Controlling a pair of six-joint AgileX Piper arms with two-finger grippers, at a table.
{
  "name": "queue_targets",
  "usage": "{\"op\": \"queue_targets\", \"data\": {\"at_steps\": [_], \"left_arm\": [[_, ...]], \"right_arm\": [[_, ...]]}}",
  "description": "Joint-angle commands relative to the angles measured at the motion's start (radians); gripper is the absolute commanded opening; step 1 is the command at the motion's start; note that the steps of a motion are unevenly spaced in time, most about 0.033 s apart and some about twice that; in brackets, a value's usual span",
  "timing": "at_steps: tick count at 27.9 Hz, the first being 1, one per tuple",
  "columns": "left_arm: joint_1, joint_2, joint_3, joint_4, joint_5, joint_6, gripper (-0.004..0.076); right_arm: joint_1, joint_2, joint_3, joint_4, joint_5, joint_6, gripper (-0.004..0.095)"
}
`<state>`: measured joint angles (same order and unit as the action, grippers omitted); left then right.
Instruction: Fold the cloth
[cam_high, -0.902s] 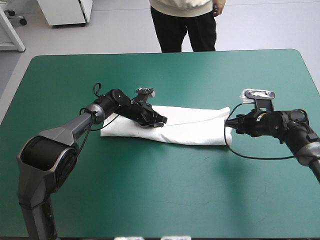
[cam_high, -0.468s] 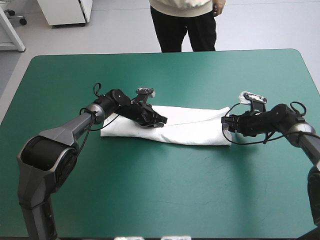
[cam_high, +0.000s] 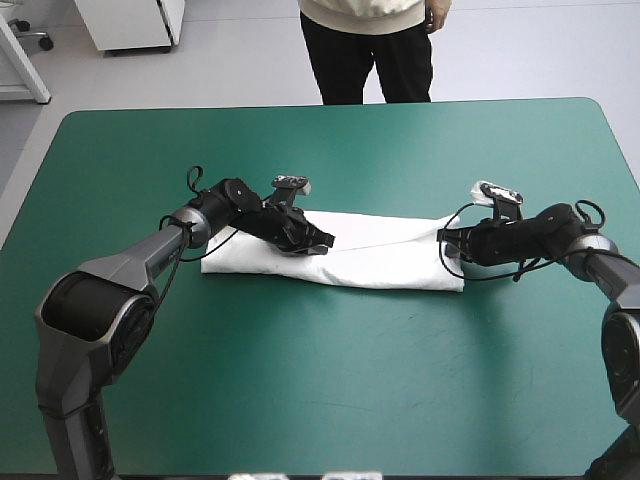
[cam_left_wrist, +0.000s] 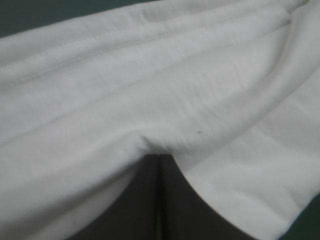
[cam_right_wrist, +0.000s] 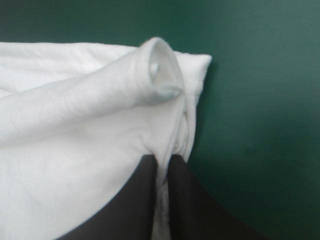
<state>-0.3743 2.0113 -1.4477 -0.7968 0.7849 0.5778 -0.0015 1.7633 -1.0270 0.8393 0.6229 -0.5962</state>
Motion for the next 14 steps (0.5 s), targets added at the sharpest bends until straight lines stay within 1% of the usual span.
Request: {"op": "queue_targets", "data": {"at_steps": [1,5,8,10,14], "left_arm": [[-0.004,-0.037,-0.02,-0.018,0.001,0.0,-0.0009],[-0.002,-0.039,-0.02,-0.018,-0.004,0.0,-0.0009],[-0.002,-0.039,-0.02,-0.024,-0.027,-0.002,-0.0009],[-0.002,-0.04,-0.02,-0.024,-0.039,-0.002,-0.0009],[-0.002,-0.045,-0.02,-0.024,-0.048,-0.002,-0.0009]], "right_arm": [[0.005,-0.008,0.003,-0.02,0.079,-0.025,-0.0017],[0.005,-0.063,0.003,-0.02,0.057,-0.025,-0.0017],[0.005,-0.132,-0.014,-0.016,0.055,-0.025,-0.0017],[0.005,-0.17,-0.042,-0.016,0.078,-0.025,-0.0017],[0.005,-0.199,-0.144,-0.012,0.164,0.003,-0.0016]]}}
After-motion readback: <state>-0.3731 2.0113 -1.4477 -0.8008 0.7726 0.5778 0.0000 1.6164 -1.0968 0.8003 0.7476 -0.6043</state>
